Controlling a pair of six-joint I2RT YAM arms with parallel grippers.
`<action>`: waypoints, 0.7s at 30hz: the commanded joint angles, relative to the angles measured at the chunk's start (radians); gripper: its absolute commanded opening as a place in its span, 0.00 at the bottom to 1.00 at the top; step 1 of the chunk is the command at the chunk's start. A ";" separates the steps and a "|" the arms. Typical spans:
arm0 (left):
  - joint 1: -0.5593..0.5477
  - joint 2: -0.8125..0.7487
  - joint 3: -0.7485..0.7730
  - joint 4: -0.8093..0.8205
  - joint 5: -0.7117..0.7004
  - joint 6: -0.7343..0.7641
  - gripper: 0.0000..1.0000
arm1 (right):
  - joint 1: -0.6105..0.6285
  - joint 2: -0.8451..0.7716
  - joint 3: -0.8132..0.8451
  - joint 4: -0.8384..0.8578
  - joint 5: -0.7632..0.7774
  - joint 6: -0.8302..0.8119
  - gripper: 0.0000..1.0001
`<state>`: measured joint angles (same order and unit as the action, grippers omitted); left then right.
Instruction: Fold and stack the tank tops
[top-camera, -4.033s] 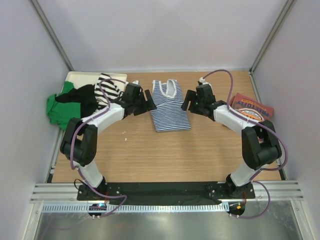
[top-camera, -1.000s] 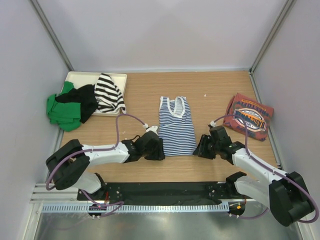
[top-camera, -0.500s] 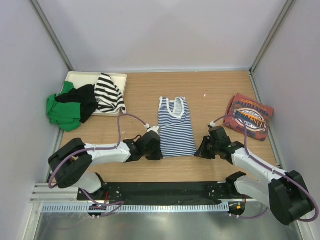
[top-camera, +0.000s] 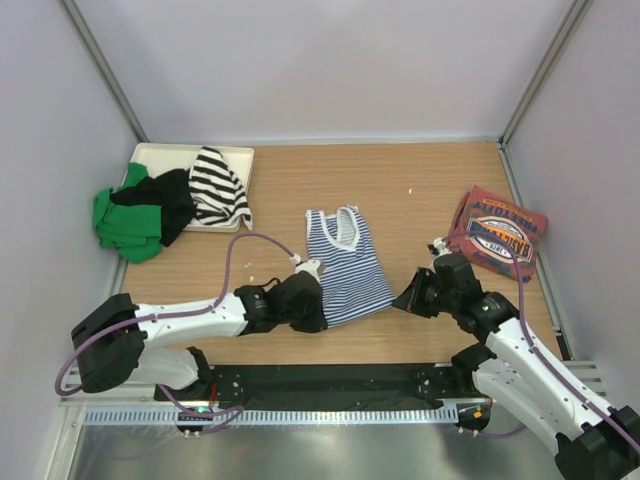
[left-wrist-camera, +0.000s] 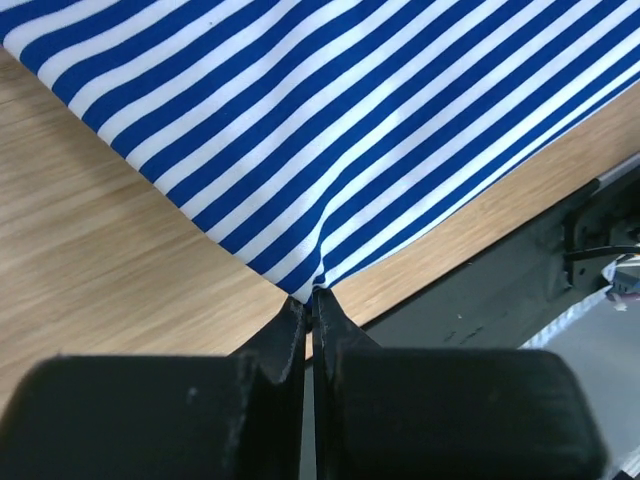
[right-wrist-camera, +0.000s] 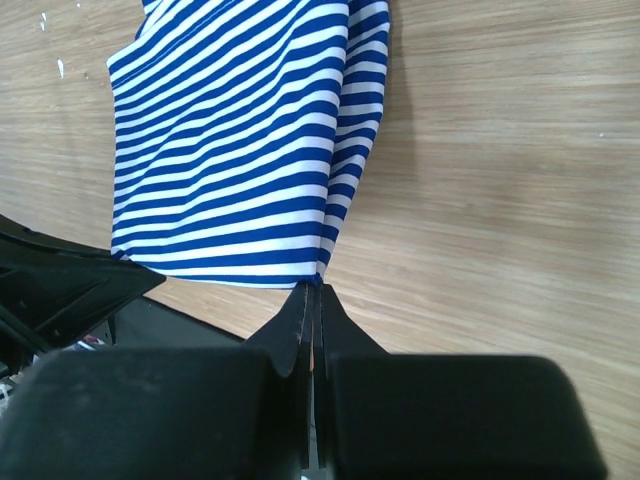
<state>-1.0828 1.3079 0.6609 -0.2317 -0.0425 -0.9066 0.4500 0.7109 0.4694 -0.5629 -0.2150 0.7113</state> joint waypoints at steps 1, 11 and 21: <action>-0.040 -0.036 0.052 -0.040 0.013 -0.043 0.00 | 0.001 -0.042 0.058 -0.077 0.035 0.005 0.01; -0.126 0.071 0.095 0.002 0.001 -0.107 0.01 | 0.003 -0.082 0.052 -0.072 0.129 0.056 0.10; -0.195 0.225 0.074 0.167 -0.008 -0.207 0.00 | 0.001 -0.172 -0.149 0.001 0.048 0.224 0.60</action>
<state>-1.2610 1.5345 0.7307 -0.1558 -0.0406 -1.0698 0.4496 0.5636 0.3519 -0.6003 -0.1341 0.8593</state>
